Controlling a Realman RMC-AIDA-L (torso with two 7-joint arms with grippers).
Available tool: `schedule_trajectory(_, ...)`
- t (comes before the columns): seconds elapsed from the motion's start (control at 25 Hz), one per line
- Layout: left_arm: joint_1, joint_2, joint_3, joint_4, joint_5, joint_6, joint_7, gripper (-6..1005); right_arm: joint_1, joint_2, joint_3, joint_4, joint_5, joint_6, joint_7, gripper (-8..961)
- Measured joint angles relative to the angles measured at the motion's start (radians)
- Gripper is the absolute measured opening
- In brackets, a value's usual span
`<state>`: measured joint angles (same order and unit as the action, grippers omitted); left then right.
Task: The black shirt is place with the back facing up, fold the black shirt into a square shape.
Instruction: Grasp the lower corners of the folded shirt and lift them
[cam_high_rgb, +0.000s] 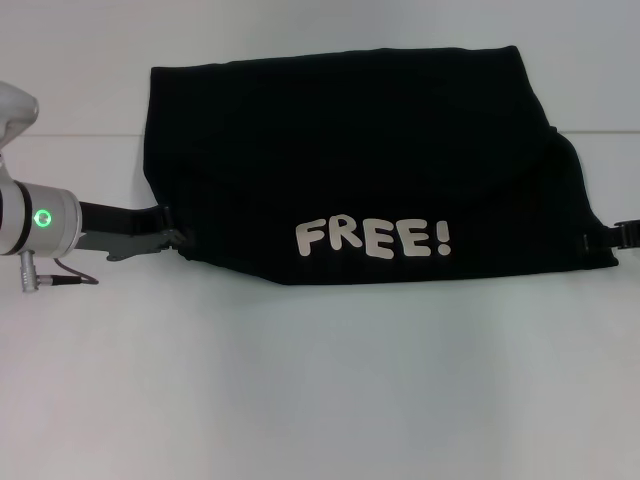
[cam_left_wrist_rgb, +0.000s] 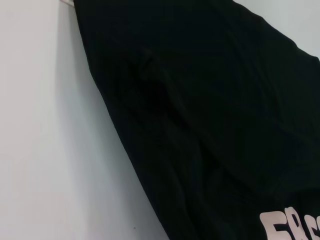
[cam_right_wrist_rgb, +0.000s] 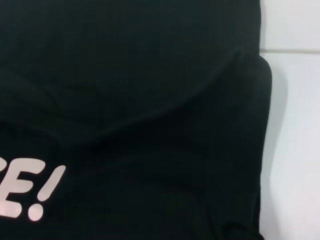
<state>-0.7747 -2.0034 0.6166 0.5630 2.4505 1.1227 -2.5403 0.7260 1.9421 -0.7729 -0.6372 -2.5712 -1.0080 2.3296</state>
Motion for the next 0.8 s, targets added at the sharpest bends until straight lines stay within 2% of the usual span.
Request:
schedule_trajectory(0.28, -0.002, -0.002, -0.001, 0.0, -0.002, 0.0, 0.0, 38, 0.011, 0.031, -0.001, 0.011, 0.001, 0.037, -0.047, 852)
schedule_trajectory(0.8, 0.0, -0.001, -0.001, 0.0, -0.013, -0.002, 0.0, 39, 0.024, 0.029, -0.008, 0.03, 0.001, 0.008, -0.03, 846)
